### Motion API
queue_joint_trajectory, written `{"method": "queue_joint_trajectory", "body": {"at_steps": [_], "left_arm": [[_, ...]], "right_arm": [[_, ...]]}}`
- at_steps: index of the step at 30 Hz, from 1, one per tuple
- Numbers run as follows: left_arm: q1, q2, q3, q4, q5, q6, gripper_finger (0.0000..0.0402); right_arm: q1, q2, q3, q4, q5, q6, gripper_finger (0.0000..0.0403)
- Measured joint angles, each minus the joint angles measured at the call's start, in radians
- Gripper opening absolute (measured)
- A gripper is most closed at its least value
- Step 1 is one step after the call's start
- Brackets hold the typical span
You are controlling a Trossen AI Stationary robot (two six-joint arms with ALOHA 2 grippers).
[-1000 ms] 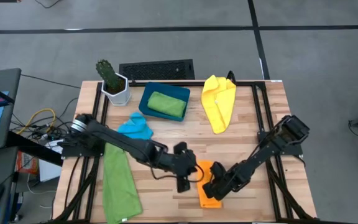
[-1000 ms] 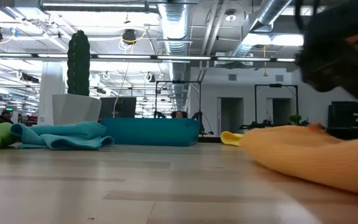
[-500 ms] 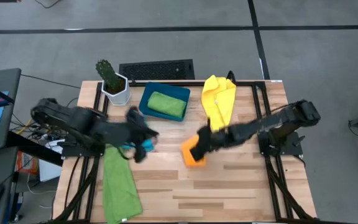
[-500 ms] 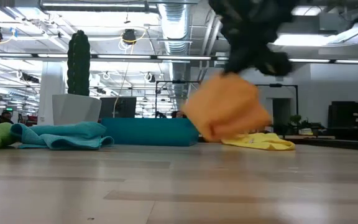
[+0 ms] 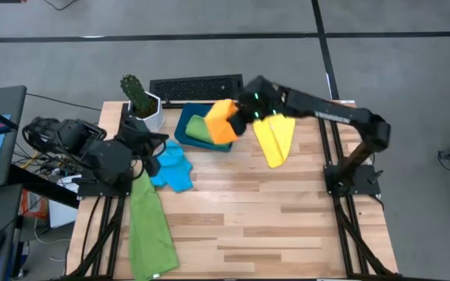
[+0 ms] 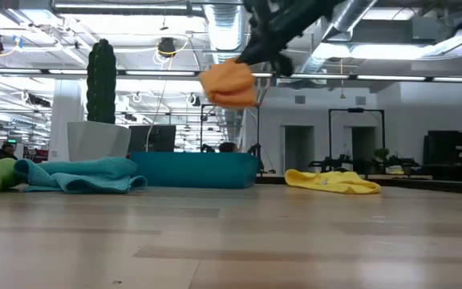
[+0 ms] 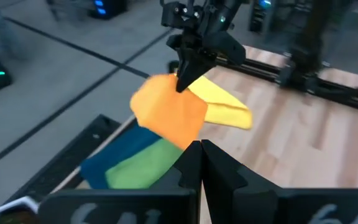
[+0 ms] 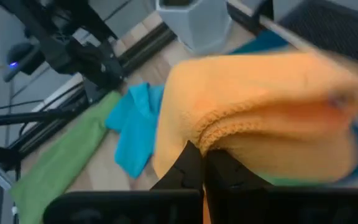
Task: Fold microfiber towels
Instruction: Put the orange towel into the blue bin
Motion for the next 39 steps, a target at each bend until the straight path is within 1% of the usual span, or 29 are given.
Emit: {"method": "queue_joint_trajectory", "body": {"at_steps": [3, 7, 11, 13, 16, 19, 23, 25, 27, 30, 33, 36, 39], "left_arm": [[0.018, 0.000, 0.000, -0.021, -0.024, -0.030, 0.0000], [0.047, 0.000, 0.000, -0.040, -0.025, -0.073, 0.0000], [0.065, 0.000, -0.001, -0.039, -0.028, -0.104, 0.0000], [0.072, 0.000, -0.001, -0.039, -0.028, -0.120, 0.0000], [0.082, 0.001, -0.001, -0.039, -0.028, -0.137, 0.0000], [0.093, 0.001, -0.001, -0.039, -0.035, -0.152, 0.0000], [0.105, 0.001, -0.001, -0.037, -0.044, -0.166, 0.0000], [0.110, 0.001, -0.008, -0.037, -0.046, -0.176, 0.0000], [0.114, 0.001, -0.020, -0.036, -0.046, -0.185, 0.0000], [0.117, 0.002, -0.031, -0.041, -0.046, -0.199, 0.0000], [0.117, 0.002, -0.040, -0.044, -0.045, -0.204, 0.0000], [0.117, 0.001, -0.040, -0.044, -0.046, -0.205, 0.0000], [0.117, 0.002, -0.040, -0.044, -0.046, -0.214, 0.0000]], "right_arm": [[-0.069, 0.112, 0.095, -0.003, -0.158, -0.091, 0.0016], [-0.107, 0.274, 0.241, -0.059, -0.356, -0.248, 0.0016], [-0.117, 0.422, 0.422, -0.149, -0.522, -0.412, 0.0016], [-0.118, 0.487, 0.515, -0.210, -0.578, -0.498, 0.0016], [-0.130, 0.563, 0.630, -0.322, -0.583, -0.649, 0.0016], [-0.164, 0.637, 0.707, -0.393, -0.582, -0.736, 0.0016], [-0.208, 0.727, 0.738, -0.432, -0.620, -0.768, 0.0016], [-0.215, 0.764, 0.738, -0.492, -0.645, -0.804, 0.0016], [-0.218, 0.787, 0.738, -0.554, -0.646, -0.836, 0.0016], [-0.222, 0.784, 0.738, -0.621, -0.649, -0.895, 0.0016], [-0.225, 0.744, 0.738, -0.642, -0.646, -0.938, 0.0016], [-0.223, 0.691, 0.739, -0.636, -0.651, -0.998, 0.0016], [-0.209, 0.672, 0.739, -0.622, -0.653, -1.056, 0.0016]]}}
